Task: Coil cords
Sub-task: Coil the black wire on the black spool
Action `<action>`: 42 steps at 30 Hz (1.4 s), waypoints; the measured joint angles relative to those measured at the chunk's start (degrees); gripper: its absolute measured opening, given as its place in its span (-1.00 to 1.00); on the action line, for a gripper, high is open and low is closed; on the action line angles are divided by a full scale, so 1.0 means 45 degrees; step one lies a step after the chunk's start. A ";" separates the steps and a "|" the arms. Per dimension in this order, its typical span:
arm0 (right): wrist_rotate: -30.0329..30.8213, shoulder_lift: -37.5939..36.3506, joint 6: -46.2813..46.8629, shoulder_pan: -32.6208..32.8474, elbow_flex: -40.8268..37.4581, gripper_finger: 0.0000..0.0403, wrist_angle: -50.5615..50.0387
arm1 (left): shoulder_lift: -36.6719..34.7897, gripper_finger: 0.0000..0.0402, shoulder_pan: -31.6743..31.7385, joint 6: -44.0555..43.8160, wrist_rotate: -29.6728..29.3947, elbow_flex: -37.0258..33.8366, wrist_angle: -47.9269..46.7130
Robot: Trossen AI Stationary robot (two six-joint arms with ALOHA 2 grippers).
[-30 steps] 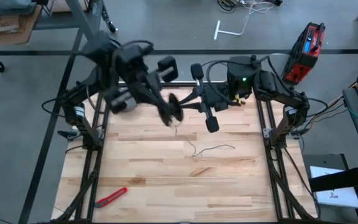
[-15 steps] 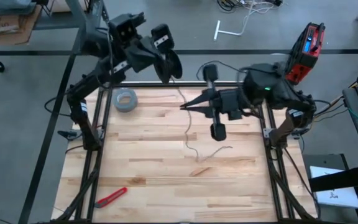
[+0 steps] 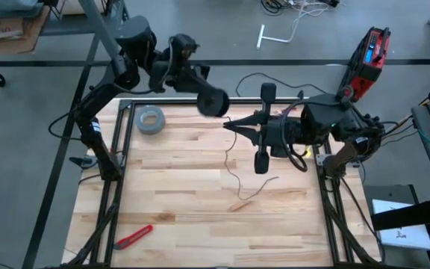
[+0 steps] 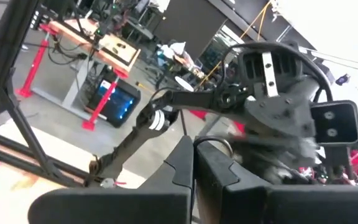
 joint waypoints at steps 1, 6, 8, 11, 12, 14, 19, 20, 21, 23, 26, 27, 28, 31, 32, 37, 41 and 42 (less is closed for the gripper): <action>0.0083 0.0000 -0.0056 0.0032 0.0000 -1.00 -0.0071 | 0.0000 -1.00 -0.0024 -0.0231 0.0415 0.0000 -0.0013; 0.0096 0.0000 -0.0670 0.0142 0.0000 -1.00 -0.0108 | 0.0000 -1.00 -0.0134 -0.1732 0.2376 0.0005 -0.0023; 0.0098 0.0000 -0.0909 0.0142 -0.0005 -1.00 -0.0074 | 0.0000 -0.99 -0.0220 -0.2162 0.2465 0.0005 -0.0068; 0.0091 0.0042 -0.0957 0.0142 -0.0005 -1.00 0.0317 | 0.0017 -0.99 -0.0299 -0.2444 0.2213 0.0005 -0.0234; 0.0095 0.0077 -0.0970 0.0142 -0.0005 -1.00 0.0562 | 0.0055 -0.99 -0.0315 -0.2466 0.2148 0.0005 -0.0333; 0.0092 0.0101 -0.0978 0.0138 -0.0012 -1.00 0.0910 | 0.0100 -0.99 -0.0378 -0.2467 0.2149 0.0005 -0.0687; 0.0044 0.0107 -0.1213 -0.0141 -0.0015 -1.00 0.1659 | 0.0269 -0.99 -0.1106 -0.2678 0.2256 0.0000 -0.0614; 0.0040 0.0107 -0.1213 -0.0231 -0.0015 -1.00 0.1725 | 0.0272 -0.99 -0.1266 -0.2749 0.2438 0.0000 -0.0464; 0.0040 0.0184 -0.1205 -0.0348 -0.0015 -1.00 0.1714 | 0.0272 -0.99 -0.1405 -0.2785 0.2624 0.0000 -0.0235; 0.0037 0.0282 -0.1071 -0.0588 -0.0015 -1.00 0.1705 | 0.0272 -0.99 -0.1626 -0.2876 0.2797 0.0000 0.0425; -0.0122 0.0538 -0.0882 -0.0866 -0.0015 -1.00 0.1735 | 0.0282 -0.99 -0.1851 -0.3356 0.2799 0.0000 0.2085; -0.0362 0.0613 -0.0877 -0.0946 -0.0015 -1.00 0.1813 | 0.0282 -0.99 -0.1881 -0.3630 0.2672 0.0000 0.2680; -0.0702 0.0689 -0.0820 -0.1028 -0.0015 -1.00 0.1947 | 0.0282 -0.99 -0.1890 -0.3911 0.2531 0.0000 0.3230; -0.1162 0.0935 -0.0549 -0.1184 -0.0010 -1.00 0.2655 | 0.0257 -0.99 -0.1914 -0.4239 0.2124 0.0005 0.3732; -0.1157 0.0953 -0.0542 -0.1184 -0.0012 -1.00 0.2822 | 0.0238 -0.99 -0.1914 -0.4166 0.1970 0.0005 0.3710; -0.1657 0.0886 -0.0356 -0.1250 -0.0005 -0.99 0.3418 | 0.0163 -0.99 -0.2149 -0.3725 0.1358 0.0006 0.4006; -0.2860 0.0697 0.1285 -0.1517 -0.0005 -0.88 0.3097 | 0.0131 -0.99 -0.2236 -0.3668 0.1280 0.0024 0.4020; -0.3388 0.0613 0.1901 -0.1655 -0.0005 -0.84 0.2983 | 0.0134 -0.99 -0.2289 -0.3627 0.1265 0.0024 0.4023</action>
